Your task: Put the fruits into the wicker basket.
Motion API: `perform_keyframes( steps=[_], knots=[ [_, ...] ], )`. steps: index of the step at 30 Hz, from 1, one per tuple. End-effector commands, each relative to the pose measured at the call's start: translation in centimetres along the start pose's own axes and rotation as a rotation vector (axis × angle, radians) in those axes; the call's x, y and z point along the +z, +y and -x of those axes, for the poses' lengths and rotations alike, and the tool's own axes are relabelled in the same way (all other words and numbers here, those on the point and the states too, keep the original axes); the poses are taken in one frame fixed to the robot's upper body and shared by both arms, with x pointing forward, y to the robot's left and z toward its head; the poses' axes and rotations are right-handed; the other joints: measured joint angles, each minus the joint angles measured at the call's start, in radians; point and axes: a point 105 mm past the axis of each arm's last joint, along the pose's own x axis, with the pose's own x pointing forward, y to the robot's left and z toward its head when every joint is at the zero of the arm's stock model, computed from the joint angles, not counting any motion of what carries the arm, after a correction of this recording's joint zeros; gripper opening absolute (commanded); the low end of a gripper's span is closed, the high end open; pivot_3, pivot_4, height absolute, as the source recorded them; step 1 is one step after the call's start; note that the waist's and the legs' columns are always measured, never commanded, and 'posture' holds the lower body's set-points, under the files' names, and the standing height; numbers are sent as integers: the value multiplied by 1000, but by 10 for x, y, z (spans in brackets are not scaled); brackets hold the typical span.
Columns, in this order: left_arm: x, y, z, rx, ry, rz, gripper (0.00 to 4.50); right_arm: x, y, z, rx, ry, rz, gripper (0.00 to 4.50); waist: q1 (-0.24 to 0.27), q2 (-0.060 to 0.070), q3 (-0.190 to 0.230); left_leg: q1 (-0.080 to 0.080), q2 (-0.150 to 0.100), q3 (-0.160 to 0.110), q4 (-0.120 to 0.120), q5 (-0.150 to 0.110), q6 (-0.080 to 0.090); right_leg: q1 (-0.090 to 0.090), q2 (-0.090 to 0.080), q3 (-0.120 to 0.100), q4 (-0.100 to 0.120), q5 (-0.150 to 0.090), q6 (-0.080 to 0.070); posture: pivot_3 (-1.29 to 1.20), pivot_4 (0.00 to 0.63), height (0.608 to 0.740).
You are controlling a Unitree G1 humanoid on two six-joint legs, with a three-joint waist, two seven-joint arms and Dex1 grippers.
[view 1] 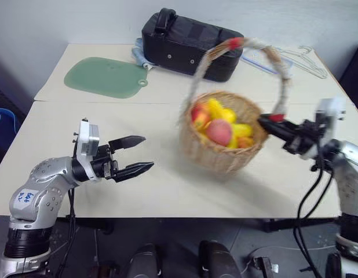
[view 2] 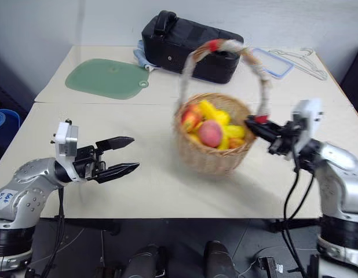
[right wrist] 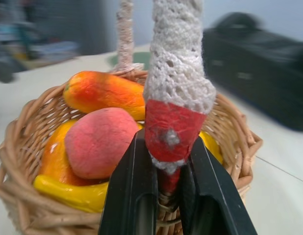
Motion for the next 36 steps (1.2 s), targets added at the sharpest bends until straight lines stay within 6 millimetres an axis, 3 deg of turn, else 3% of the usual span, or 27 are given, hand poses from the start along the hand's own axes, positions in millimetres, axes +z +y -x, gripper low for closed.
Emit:
perform_keyframes(
  steps=[1,7,10,13,21,26,30,34,36],
  knots=[
    [8,-1,-5,-45,-10,-42,4500,25,-35,34,-244,-48,147,184,-1,0,0,0,0,1,0,0,0,0,0,0,0,0,0,0,150,740],
    [4,2,-8,-58,-3,-38,4500,-4,-70,68,-450,36,113,184,-5,0,0,3,0,8,-1,0,0,0,0,2,2,0,0,0,150,740],
    [4,4,-11,-61,-3,-42,4500,-21,-85,75,-512,68,74,184,-5,0,0,3,0,11,-1,0,0,0,0,3,2,0,0,0,150,740],
    [3,4,-14,-76,-5,-49,4500,-31,-85,74,-481,72,28,184,-6,0,0,4,0,12,0,1,1,1,0,3,2,0,0,0,150,740],
    [12,5,-18,-77,-31,-98,4500,-11,-78,83,-447,31,94,2803,-2,0,0,4,0,12,0,1,1,1,0,3,2,0,0,0,150,740],
    [6,10,-12,-57,2,-85,4500,17,-49,97,-322,25,254,4487,4,0,0,4,0,10,0,1,1,2,0,3,1,0,0,0,150,740],
    [2,15,-8,-24,27,-115,4500,24,-34,109,-272,55,295,4487,-1,0,0,4,0,11,0,1,1,3,0,3,0,0,0,0,150,740],
    [-17,14,9,19,91,-190,4500,-10,-1,127,-124,234,311,4487,0,0,0,5,0,11,-2,1,1,3,0,3,0,0,0,0,150,740],
    [-23,16,15,57,118,-246,4500,-25,16,125,-13,276,291,4487,-1,0,0,6,0,10,-3,0,0,3,1,2,0,0,0,0,150,740]
  ],
)
